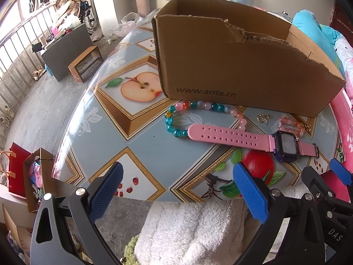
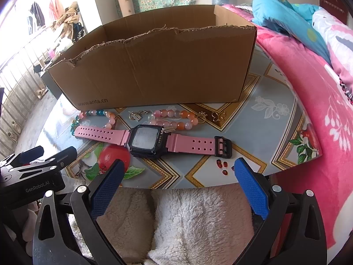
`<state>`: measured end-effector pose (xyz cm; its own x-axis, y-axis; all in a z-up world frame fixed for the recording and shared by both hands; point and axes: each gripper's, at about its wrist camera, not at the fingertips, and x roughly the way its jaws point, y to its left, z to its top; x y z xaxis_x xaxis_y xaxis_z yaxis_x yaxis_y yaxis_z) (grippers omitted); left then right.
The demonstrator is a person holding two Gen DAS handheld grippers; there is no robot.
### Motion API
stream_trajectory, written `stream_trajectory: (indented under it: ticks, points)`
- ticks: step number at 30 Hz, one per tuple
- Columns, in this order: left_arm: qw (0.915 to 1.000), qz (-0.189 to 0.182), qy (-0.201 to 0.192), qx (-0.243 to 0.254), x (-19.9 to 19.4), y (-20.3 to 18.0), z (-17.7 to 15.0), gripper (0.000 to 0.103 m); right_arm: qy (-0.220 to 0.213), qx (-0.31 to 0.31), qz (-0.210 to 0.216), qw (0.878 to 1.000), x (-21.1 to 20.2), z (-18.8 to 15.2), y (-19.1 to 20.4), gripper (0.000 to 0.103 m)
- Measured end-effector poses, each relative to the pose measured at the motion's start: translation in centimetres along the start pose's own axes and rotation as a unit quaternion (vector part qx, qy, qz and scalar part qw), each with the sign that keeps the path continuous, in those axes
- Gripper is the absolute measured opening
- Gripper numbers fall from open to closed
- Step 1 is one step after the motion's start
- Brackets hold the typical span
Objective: Organize jewelry
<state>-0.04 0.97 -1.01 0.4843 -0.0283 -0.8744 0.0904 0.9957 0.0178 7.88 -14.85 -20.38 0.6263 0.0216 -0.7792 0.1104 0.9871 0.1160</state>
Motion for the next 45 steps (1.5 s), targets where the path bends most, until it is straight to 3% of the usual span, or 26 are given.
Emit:
stream_trajectory:
  ticks: [8,15,21,26,31,40,45]
  points:
    - [0.9998,-0.013,-0.014,0.0,-0.1,0.2,0.1,0.098,-0.028,-0.002,0.008,1.0,-0.8,0.1,-0.2,0.095]
    - [0.9964,-0.039,-0.075,0.006,-0.8,1.2,0.3,0.098,-0.079,-0.052,0.019,0.995,-2.1,0.3,0.8,0.094]
    - [0.9887,-0.078,-0.126,0.021,-1.1,2.1,0.3,0.097,-0.114,-0.138,0.035,0.983,-2.3,-0.1,3.2,0.069]
    - [0.9838,-0.085,-0.147,0.056,-0.9,1.6,0.7,0.097,-0.076,-0.172,0.055,0.981,-0.2,0.5,3.4,0.045]
    - [0.9801,-0.09,-0.156,0.083,-0.6,0.5,1.3,0.097,-0.036,-0.134,0.101,0.985,1.2,1.3,1.8,0.045]
    - [0.9783,-0.085,-0.141,0.125,1.1,-2.3,2.0,0.097,-0.01,-0.146,0.171,0.974,1.6,1.6,2.0,0.045]
    - [0.9807,-0.078,-0.128,0.126,2.0,-2.6,2.0,0.097,-0.001,-0.145,0.171,0.975,2.7,2.0,1.8,0.045]
